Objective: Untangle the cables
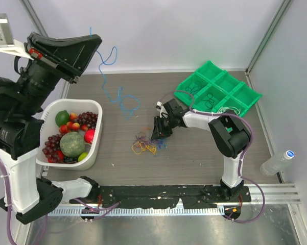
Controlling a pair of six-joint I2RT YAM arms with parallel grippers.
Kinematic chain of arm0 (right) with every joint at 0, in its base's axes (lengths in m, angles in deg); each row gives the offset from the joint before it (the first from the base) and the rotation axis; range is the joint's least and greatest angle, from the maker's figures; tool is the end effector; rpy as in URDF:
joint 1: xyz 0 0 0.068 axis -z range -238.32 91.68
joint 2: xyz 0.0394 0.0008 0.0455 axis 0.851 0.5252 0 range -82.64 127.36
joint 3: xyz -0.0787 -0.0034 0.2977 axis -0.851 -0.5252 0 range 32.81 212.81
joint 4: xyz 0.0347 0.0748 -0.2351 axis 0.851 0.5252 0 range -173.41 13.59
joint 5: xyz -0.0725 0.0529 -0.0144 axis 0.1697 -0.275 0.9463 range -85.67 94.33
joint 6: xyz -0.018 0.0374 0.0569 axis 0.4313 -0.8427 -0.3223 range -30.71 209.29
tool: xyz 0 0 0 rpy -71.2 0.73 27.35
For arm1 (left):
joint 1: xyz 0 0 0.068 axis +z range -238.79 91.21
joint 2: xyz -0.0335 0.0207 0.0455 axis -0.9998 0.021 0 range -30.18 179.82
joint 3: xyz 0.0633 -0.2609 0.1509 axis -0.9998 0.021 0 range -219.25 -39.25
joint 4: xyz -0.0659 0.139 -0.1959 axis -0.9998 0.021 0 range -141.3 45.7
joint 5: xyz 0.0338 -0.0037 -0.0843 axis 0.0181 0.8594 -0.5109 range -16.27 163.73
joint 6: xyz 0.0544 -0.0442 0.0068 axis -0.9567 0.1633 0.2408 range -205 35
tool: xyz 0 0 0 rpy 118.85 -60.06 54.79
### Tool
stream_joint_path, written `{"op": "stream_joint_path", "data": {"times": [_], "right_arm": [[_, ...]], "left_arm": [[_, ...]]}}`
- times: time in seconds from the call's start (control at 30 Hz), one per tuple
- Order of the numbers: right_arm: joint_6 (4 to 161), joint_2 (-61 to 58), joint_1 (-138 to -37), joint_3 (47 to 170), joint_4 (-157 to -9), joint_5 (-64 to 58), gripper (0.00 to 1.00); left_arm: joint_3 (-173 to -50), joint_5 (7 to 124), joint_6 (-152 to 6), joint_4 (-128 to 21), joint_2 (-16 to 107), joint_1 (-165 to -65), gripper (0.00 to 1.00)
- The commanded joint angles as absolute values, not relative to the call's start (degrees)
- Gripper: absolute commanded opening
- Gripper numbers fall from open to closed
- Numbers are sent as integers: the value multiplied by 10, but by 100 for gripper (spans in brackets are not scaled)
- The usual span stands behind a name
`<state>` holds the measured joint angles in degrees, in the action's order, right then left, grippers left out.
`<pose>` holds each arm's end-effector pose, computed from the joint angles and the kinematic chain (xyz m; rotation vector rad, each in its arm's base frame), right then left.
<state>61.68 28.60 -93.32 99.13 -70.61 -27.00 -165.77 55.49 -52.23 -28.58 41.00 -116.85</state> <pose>0.3113 0.2546 0.1679 -0.3991 2.7237 1.0702 0.0922 -0.0694 0.6918 0.2651 1.0642 -1.1192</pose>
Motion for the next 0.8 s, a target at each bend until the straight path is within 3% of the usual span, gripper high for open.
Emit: {"op": "stream_joint_path", "data": {"times": [0.0,0.23,0.4,0.47,0.6,0.77], "right_arm": [[653,201,-923,1072,-655,-241,38],[723,121,-911,1205,-573,-203,64],[616,110,-878,1226,-593,-228,66],[507,110,-850,1203,-648,-312,65],[261,75,-817,1069,-929,-365,66],[220,47,-812,979,-1018,-333,75]], "left_arm": [[-1607,559,-510,-279,426,-1167,0],[-1574,561,-505,-263,429,-1167,0],[-1550,554,-503,-259,430,-1167,0],[-1540,553,-500,-261,430,-1167,0],[-1503,549,-487,-278,429,-1167,0],[-1453,538,-455,-320,429,-1167,0]]}}
